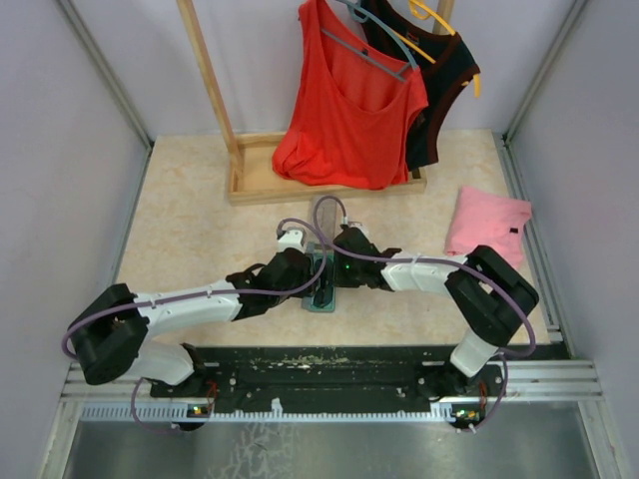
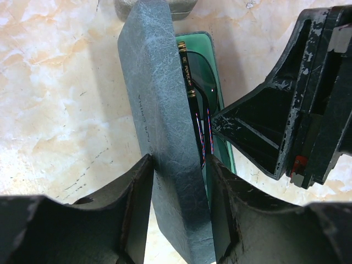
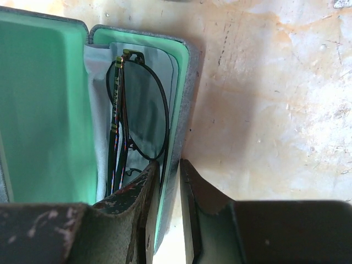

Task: Organize the sunglasses
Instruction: Place the sunglasses in the sunglasses case.

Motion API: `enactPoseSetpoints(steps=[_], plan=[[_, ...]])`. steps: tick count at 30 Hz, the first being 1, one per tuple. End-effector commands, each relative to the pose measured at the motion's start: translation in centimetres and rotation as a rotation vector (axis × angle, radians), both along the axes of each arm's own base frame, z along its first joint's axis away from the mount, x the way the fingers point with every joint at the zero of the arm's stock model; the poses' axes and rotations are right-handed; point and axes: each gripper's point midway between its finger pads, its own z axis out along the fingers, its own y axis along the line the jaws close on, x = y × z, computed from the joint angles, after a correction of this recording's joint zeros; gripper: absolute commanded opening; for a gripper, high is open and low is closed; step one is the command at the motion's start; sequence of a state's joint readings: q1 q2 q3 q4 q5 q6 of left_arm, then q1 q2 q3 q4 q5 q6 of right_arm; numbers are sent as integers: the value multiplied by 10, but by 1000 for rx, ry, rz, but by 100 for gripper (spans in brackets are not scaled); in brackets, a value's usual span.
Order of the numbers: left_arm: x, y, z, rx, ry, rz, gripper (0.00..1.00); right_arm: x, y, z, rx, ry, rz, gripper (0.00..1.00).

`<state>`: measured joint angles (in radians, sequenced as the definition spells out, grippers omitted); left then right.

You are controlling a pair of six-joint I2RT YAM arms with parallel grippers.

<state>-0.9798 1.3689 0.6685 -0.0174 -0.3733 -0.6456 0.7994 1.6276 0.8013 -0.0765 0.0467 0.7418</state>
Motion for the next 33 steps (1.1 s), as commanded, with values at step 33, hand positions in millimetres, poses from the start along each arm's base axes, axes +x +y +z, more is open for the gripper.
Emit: enactPoseSetpoints(steps=[33], plan=[[-2,0,2,-1,-16,-26,48,-2,-1,-9,-297,-49,63,31]])
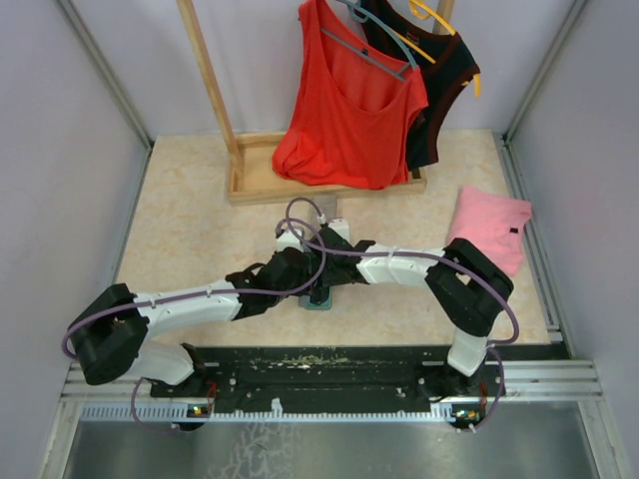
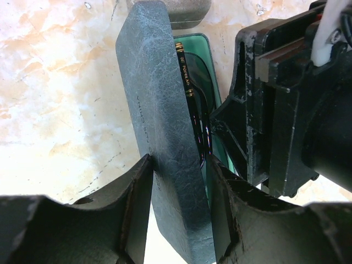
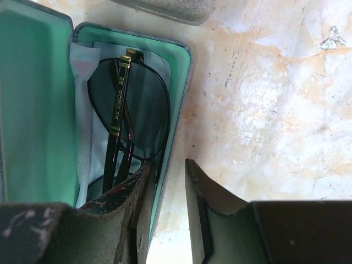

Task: Organize the sunglasses
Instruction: Place the sunglasses in the sunglasses case.

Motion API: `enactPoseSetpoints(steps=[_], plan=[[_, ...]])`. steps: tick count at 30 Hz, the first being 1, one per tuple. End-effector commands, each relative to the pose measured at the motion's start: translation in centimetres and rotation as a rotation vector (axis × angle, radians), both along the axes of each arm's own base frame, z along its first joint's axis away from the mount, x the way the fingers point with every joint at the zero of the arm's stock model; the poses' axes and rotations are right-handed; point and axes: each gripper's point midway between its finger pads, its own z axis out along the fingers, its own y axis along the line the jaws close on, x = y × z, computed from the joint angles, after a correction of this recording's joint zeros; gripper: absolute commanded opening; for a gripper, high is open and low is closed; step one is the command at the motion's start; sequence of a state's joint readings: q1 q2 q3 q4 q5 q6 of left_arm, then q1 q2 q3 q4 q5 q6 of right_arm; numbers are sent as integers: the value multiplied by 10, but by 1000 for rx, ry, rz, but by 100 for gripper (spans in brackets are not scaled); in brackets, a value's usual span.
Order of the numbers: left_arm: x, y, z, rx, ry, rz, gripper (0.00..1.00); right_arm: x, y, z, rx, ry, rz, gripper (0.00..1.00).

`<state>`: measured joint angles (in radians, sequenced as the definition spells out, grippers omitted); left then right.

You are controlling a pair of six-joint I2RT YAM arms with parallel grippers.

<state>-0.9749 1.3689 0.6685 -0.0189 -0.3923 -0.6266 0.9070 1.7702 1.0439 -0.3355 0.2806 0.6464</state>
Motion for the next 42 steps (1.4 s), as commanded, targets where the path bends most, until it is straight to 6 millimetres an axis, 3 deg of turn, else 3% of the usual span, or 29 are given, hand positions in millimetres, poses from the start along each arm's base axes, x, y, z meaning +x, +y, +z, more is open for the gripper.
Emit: enactPoseSetpoints(steps=[1,12,19,27,31,35,38,42], plan=[[-6,-4,3,-21,-1,-33,48,-11,-4,-2,23,11,9,31],[-5,1,3,-2,-6,-21,49,-4,14,46,153,-62,35,32],[-4,0,7,1,-11,-28,49,-2,7,58,141,-89,15,32],[-6,-12,30,-68,-32,-70,55,1,0,74,328,-168,-48,32],[-4,-16,50,-104,-67,-91,58,2,-14,67,418,-161,-121,32],[2,-10,72,-125,-126,-84,59,4,-31,47,373,-120,-162,30],[13,11,78,-116,-147,-29,57,2,-34,34,340,-97,-166,24],[24,45,71,-98,-157,55,54,-1,-29,21,333,-59,-145,15]])
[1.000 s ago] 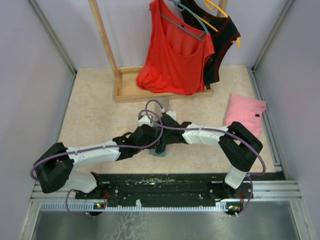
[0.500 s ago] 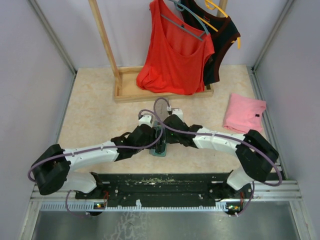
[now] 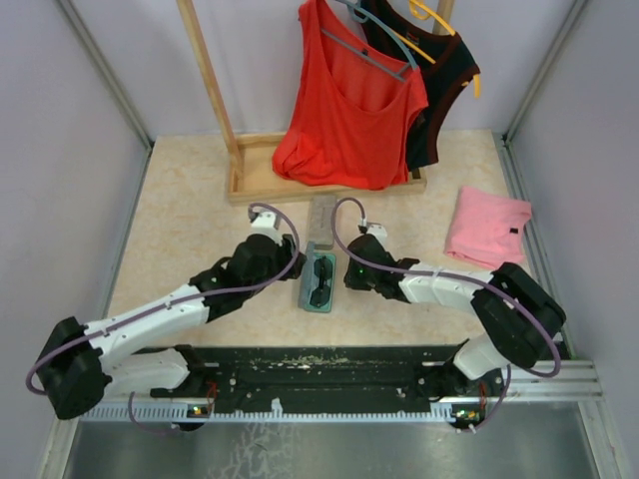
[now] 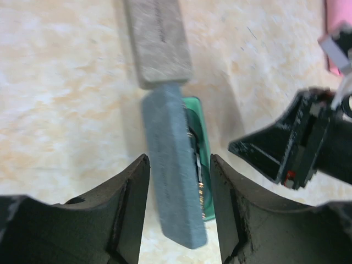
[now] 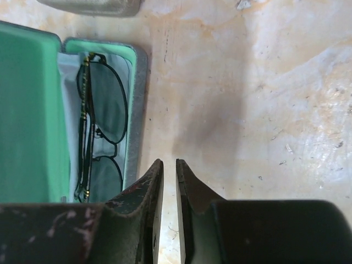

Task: Organize the sunglasses
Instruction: Close the sunglasses case at the center of the board.

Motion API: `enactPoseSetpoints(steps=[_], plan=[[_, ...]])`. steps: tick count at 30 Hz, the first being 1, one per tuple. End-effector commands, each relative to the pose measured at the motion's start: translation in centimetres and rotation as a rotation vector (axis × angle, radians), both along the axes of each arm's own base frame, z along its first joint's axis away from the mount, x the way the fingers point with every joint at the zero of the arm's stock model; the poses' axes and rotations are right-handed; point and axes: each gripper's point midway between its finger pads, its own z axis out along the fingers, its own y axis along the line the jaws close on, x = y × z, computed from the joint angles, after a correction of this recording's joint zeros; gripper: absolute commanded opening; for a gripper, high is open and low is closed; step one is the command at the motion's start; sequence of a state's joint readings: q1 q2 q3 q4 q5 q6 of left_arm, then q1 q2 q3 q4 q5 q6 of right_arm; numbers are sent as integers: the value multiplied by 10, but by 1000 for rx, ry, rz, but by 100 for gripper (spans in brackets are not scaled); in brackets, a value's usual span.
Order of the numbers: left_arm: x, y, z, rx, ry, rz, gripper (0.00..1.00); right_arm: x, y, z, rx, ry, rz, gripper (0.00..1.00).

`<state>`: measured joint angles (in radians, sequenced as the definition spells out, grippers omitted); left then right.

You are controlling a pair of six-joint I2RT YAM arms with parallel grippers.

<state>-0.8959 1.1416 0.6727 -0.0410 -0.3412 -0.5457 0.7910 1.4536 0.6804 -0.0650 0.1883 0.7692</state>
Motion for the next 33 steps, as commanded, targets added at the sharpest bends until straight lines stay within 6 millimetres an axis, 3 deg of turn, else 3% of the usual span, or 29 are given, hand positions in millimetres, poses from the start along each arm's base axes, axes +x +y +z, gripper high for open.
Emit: enactPoseSetpoints(steps=[1,6,12,33], plan=[[10,33,-6,30,-13,75,52,6,15,-1,48,-2,20,13],[7,42,-36,81,50,84,46,7,23,-6,55,14,41,5],[2,27,-58,88,109,12,42,8,36,-9,85,32,86,1],[-14,-22,-83,56,181,-152,42,7,48,-13,113,51,127,0]])
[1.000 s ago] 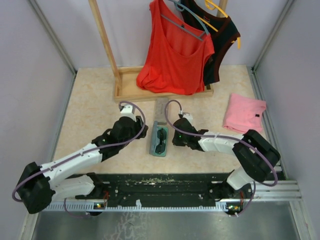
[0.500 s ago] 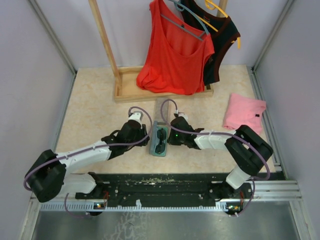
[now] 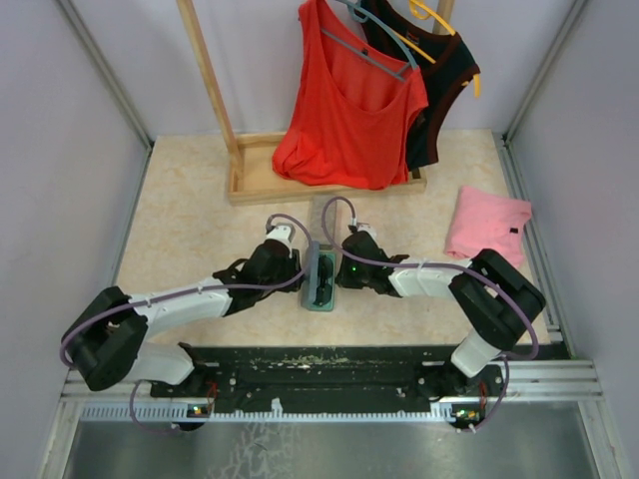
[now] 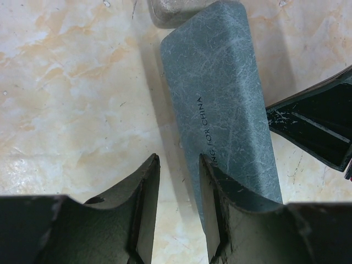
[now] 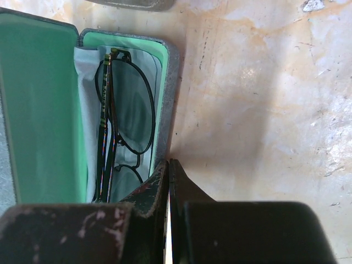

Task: Organize the sunglasses
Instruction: Close the sunglasses case at the center of the board.

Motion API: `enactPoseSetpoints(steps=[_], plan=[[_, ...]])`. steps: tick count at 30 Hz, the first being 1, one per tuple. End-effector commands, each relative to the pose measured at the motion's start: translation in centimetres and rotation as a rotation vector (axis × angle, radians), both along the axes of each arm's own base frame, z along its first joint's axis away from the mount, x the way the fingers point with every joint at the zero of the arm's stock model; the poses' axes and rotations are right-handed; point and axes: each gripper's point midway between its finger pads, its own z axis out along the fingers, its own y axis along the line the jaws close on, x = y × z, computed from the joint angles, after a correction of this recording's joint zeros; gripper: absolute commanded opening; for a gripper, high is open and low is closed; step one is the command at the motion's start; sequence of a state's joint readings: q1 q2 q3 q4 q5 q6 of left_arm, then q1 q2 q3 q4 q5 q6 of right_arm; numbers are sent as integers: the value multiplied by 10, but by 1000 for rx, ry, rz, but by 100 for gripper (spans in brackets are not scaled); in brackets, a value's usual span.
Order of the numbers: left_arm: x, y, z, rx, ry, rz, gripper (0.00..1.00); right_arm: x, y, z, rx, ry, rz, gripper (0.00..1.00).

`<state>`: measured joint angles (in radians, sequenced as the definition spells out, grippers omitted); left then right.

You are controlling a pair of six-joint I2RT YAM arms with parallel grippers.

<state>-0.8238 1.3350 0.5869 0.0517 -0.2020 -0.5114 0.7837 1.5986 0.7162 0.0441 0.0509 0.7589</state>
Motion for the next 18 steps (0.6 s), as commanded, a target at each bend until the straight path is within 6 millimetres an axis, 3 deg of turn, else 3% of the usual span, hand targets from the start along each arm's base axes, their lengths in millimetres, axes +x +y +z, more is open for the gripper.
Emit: enactPoseSetpoints(steps=[1,6,18], plan=[[-10,-28,3,-62,22,-73,43,6,17,8,46,-16,31,0],[-6,-27,12,-69,-19,-74,45,6,16,8,49,-18,31,0],[-12,-51,-4,-73,31,-144,46,6,18,8,55,-14,33,0]])
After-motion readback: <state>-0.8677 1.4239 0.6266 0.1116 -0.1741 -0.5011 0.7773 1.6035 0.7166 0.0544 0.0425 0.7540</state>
